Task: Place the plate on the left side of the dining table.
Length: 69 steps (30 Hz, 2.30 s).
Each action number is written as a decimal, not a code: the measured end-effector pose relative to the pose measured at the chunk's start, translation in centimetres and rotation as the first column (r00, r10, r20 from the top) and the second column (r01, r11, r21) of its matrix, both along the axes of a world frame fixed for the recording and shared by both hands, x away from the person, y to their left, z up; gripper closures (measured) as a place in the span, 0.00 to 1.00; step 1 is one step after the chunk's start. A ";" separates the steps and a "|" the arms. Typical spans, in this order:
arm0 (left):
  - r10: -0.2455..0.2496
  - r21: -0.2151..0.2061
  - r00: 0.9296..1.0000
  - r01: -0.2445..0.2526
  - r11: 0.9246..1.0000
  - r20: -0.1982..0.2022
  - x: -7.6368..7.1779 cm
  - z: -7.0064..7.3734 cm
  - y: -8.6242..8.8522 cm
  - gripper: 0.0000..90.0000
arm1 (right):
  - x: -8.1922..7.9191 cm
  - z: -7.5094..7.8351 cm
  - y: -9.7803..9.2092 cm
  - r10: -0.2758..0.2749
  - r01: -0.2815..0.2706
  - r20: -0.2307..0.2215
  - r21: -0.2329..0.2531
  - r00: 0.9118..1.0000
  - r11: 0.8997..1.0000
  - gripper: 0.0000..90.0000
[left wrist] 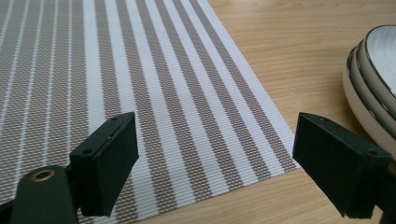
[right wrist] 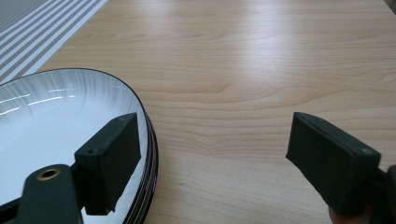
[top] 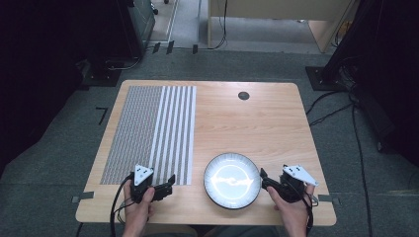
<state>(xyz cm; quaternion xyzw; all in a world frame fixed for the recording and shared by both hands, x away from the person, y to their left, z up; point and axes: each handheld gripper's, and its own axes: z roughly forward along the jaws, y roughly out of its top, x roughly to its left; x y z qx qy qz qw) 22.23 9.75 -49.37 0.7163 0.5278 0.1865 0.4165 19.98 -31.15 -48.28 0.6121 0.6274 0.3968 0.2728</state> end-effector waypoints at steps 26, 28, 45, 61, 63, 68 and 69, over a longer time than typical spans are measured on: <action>-0.108 0.017 0.994 0.109 0.994 -0.018 0.2 -0.5 -5.9 0.16 | 0.3 -0.1 2.4 0.055 -0.056 0.010 0.038 0.998 0.998 0.38; -0.115 0.007 0.993 0.115 0.993 -0.021 0.3 -0.5 -6.3 0.16 | 0.3 0.0 2.5 0.055 -0.055 0.012 0.033 0.998 0.998 0.39; -0.100 -0.029 0.995 0.100 0.995 0.016 0.7 0.8 -8.3 0.27 | 0.5 -0.9 3.2 0.093 -0.093 0.000 0.035 0.996 0.995 0.70; -0.225 0.010 0.974 0.225 0.974 -0.016 0.1 -0.3 -11.3 0.52 | 1.4 -1.2 3.4 0.056 -0.051 -0.081 0.064 0.995 0.997 0.91; -0.236 0.010 0.971 0.236 0.972 -0.025 0.2 -0.4 -11.5 0.54 | 1.9 -0.6 3.7 0.054 -0.050 -0.123 0.035 0.991 0.998 0.91; -0.230 0.020 0.973 0.230 0.973 -0.030 0.2 -0.6 -11.6 0.60 | 1.9 -0.8 3.1 0.069 -0.059 -0.117 0.092 0.991 0.994 0.93; -0.230 0.020 0.973 0.230 0.973 -0.030 0.2 -0.6 -11.6 0.61 | 1.9 -0.8 3.1 0.069 -0.059 -0.117 0.092 0.991 0.994 0.93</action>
